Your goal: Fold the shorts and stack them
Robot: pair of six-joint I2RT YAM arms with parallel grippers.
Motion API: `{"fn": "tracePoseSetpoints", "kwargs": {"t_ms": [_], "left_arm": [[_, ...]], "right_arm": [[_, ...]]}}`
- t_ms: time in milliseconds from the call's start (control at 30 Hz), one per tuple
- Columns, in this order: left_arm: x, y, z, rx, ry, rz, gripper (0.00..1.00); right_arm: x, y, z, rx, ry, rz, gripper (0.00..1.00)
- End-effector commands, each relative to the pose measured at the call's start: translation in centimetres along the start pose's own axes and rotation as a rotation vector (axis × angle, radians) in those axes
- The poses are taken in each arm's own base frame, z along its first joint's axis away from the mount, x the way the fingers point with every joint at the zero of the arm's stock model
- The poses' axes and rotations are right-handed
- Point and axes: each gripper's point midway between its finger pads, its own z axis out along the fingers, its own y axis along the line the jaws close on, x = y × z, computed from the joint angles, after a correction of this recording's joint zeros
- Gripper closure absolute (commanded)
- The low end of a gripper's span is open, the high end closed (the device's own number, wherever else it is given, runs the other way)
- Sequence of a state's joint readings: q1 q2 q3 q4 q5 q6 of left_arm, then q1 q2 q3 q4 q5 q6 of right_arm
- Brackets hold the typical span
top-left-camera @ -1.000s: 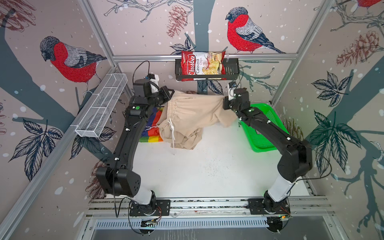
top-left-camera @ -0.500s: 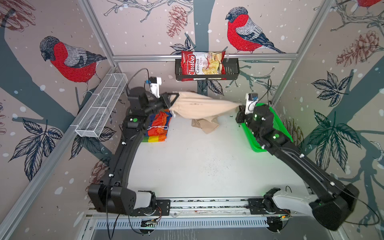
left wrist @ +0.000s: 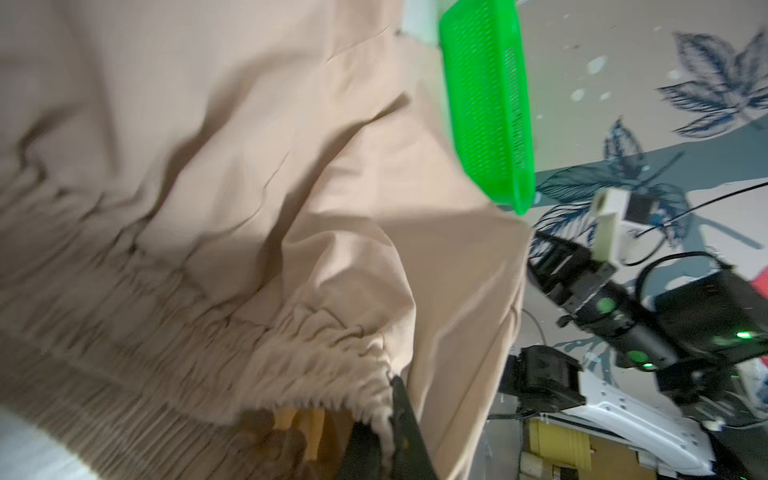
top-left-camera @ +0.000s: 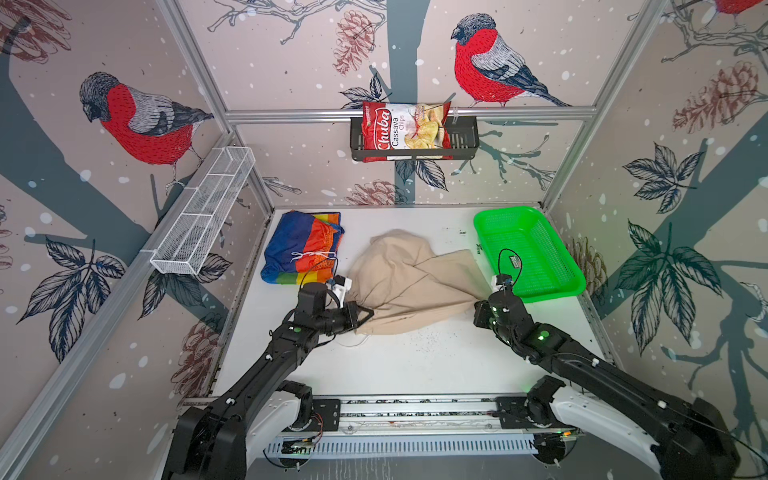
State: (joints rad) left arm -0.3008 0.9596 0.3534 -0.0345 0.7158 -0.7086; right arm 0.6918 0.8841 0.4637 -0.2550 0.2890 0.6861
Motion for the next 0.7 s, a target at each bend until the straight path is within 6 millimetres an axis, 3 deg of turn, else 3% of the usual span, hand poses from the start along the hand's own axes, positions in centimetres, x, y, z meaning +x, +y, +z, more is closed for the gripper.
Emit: {"fn": "tracePoseSetpoints", "kwargs": {"t_ms": [0, 33, 67, 167, 267, 367, 433, 500, 600, 667], "left_arm": [[0.6, 0.0, 0.9, 0.0, 0.003, 0.002, 0.61], [1.0, -0.1, 1.1, -0.004, 0.025, -0.001, 0.48], [1.0, -0.4, 1.1, -0.006, 0.039, 0.006, 0.4], [-0.3, -2.1, 0.4, -0.014, 0.033, 0.06, 0.33], [-2.9, -4.6, -0.9, -0.038, -0.032, 0.142, 0.36], [-6.1, -6.1, -2.5, -0.114, -0.128, 0.2, 0.52], [-8.4, -5.1, -3.8, -0.25, -0.21, 0.202, 0.62], [-10.7, -3.5, -5.1, -0.382, -0.292, 0.181, 0.63], [-12.7, -0.7, -5.3, -0.437, -0.34, 0.076, 0.38], [-13.0, 1.0, -4.2, -0.437, -0.327, 0.03, 0.3]], "right_arm": [[-1.1, -0.1, -0.8, 0.028, -0.024, 0.022, 0.44], [-2.1, 0.4, -1.4, 0.009, -0.047, 0.007, 0.42], [-3.4, 1.1, -2.3, -0.01, -0.082, -0.008, 0.41], [-8.2, 2.3, -6.0, -0.051, -0.264, -0.03, 0.35], [-12.6, 2.6, -9.2, -0.062, -0.464, -0.013, 0.28], [-15.4, 3.9, -9.9, -0.062, -0.545, -0.035, 0.26], [-16.4, 5.5, -8.6, -0.058, -0.531, -0.081, 0.24], [-16.6, 7.4, -6.0, -0.057, -0.475, -0.134, 0.21], [-15.4, 11.0, -0.8, -0.093, -0.32, -0.207, 0.23], [-13.3, 13.0, 2.9, -0.107, -0.193, -0.241, 0.28]]}}
